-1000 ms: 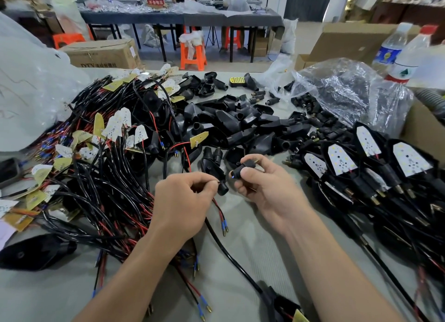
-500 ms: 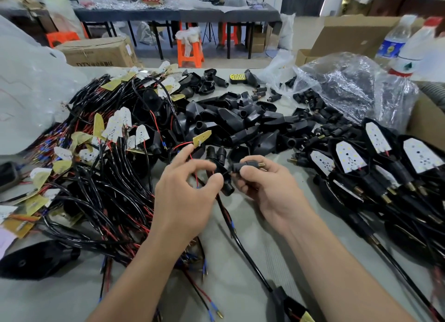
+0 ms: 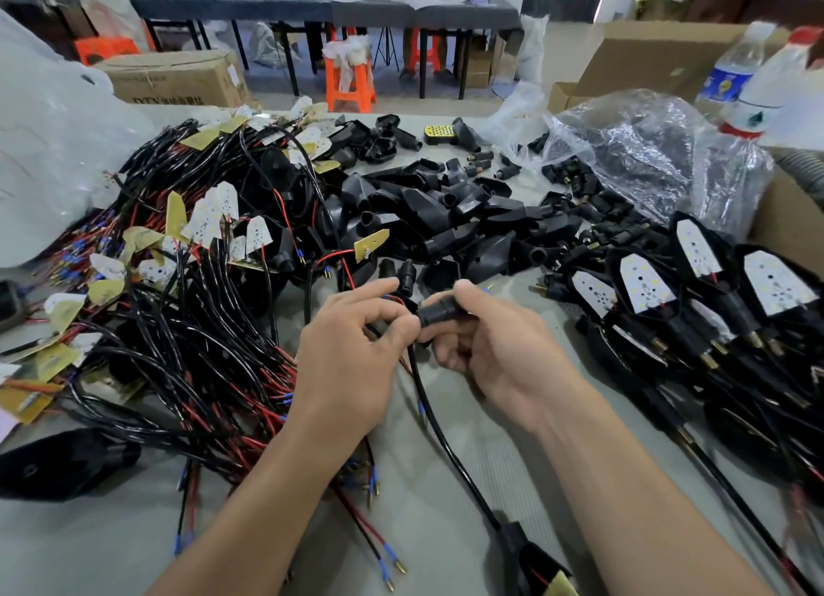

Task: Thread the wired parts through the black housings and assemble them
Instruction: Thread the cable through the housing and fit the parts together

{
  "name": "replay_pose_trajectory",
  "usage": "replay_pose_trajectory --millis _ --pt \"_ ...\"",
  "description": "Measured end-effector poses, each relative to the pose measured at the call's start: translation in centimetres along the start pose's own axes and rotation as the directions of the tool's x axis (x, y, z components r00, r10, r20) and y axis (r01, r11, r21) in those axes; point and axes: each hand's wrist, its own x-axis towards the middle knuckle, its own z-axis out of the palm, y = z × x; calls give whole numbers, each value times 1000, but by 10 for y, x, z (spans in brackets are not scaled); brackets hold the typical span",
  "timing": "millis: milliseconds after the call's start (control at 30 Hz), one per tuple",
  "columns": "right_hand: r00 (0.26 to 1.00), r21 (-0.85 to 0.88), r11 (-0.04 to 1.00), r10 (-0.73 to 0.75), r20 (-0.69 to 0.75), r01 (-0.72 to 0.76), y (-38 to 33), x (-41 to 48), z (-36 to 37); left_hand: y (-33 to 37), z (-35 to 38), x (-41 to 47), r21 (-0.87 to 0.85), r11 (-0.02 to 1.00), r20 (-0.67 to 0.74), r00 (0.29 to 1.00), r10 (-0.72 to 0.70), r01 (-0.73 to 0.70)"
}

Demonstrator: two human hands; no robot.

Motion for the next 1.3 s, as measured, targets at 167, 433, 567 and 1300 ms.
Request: replay_pose_trajectory --millis 167,433,567,1300 --pt "999 42 999 -28 -31 29 -2 -3 -1 3 3 -6 101 994 -63 997 -38 45" --pt "993 -167 986 13 113 6 4 -6 3 11 -8 5 -486 802 165 938 -306 348" --pt "996 -135 991 -22 -87 11 9 -3 4 6 -23 10 -690 595 272 910 -313 411" --pt "994 -131 989 -80 -75 70 1 -1 -6 7 -13 -5 124 991 201 976 -77 53"
